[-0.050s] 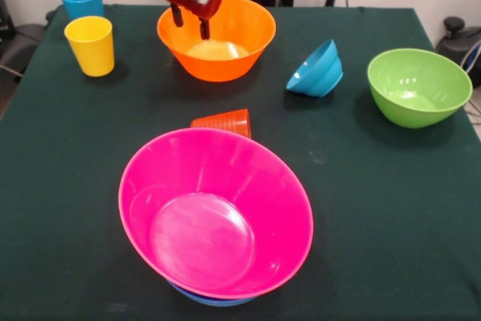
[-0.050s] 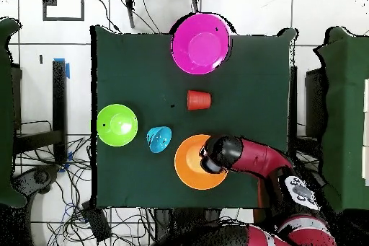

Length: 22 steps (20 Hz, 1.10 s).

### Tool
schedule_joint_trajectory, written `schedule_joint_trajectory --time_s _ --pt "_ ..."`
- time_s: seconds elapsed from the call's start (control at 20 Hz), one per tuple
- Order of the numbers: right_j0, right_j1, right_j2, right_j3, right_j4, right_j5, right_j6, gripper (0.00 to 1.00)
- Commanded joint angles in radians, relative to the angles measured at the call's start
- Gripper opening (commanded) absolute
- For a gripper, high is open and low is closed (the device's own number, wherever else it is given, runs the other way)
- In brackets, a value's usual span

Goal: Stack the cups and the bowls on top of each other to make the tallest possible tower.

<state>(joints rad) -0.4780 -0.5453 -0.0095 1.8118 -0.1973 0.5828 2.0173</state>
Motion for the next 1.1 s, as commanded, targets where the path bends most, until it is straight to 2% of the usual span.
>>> schedule_joint_trajectory --time_s 0.05,0.25,0.4,0.65,0.95,1.1 --pt "0.021 -0.032 0.118 -0.003 -0.043 0.098 -0.09 1.0" --pt "0.021 -0.019 0.118 -0.011 -0.053 0.077 -0.079 1.0" --pt "0.006 -0.017 0.138 0.009 -0.026 0.062 -0.059 1.0" --pt "-0.022 -0.035 0.155 0.015 -0.026 0.095 -0.091 1.0" --pt "-0.055 -0.019 0.156 -0.019 -0.05 0.125 -0.13 1.0" --pt "-0.084 -0.029 0.152 -0.028 -0.087 0.144 -0.181 1.0"
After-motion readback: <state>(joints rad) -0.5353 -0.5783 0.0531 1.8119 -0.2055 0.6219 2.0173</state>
